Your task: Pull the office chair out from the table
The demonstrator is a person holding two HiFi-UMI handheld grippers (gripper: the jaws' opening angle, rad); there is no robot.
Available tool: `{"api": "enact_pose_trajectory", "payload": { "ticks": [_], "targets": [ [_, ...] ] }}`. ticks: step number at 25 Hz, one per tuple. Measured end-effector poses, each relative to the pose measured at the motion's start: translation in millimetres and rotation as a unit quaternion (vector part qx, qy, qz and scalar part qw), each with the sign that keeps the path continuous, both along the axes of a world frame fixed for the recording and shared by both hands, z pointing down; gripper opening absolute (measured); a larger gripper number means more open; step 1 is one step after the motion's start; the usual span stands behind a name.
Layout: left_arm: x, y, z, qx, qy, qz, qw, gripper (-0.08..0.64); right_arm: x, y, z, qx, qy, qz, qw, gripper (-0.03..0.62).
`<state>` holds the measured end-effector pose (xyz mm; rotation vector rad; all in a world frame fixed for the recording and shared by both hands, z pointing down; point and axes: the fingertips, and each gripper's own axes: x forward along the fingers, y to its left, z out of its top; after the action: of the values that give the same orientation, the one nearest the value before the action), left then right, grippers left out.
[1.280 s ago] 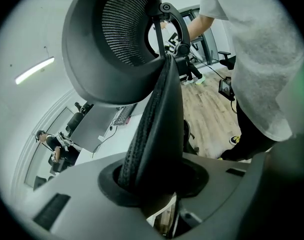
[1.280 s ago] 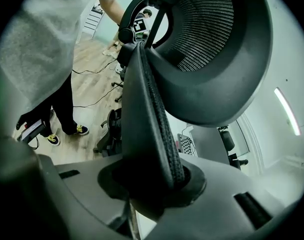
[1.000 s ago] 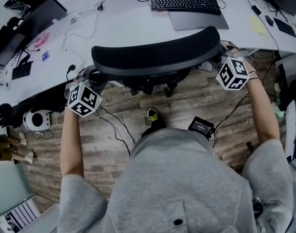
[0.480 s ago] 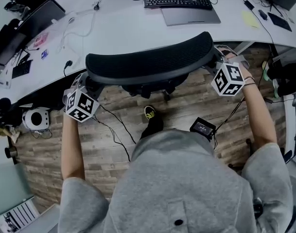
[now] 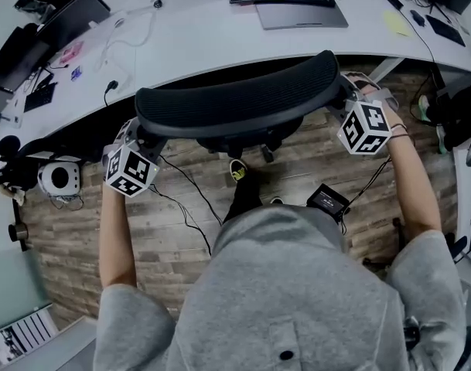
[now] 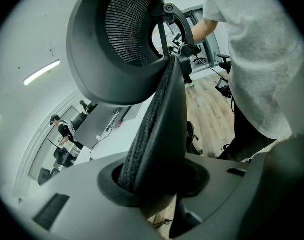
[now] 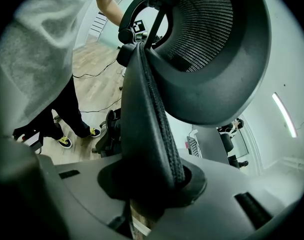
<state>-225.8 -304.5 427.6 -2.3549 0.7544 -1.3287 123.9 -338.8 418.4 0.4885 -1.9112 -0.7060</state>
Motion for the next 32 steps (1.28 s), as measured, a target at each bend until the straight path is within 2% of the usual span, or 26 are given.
{"api": "enact_pose_trajectory", "payload": {
  "ticks": [16, 32],
  "targets": [
    [10.4, 80.0, -0.5, 0.008, 0.005, -0.034, 0.9994, 0.143, 8.7, 65.4, 0.2, 0.001, -0.005, -0.022, 1.000, 0.126],
    [9.9, 87.0, -2.2, 0.007, 0.007, -0.034, 0.9994, 0.143, 7.7, 71.9, -1.9, 0.005, -0.007, -0.020, 1.000, 0.127]
  ]
}}
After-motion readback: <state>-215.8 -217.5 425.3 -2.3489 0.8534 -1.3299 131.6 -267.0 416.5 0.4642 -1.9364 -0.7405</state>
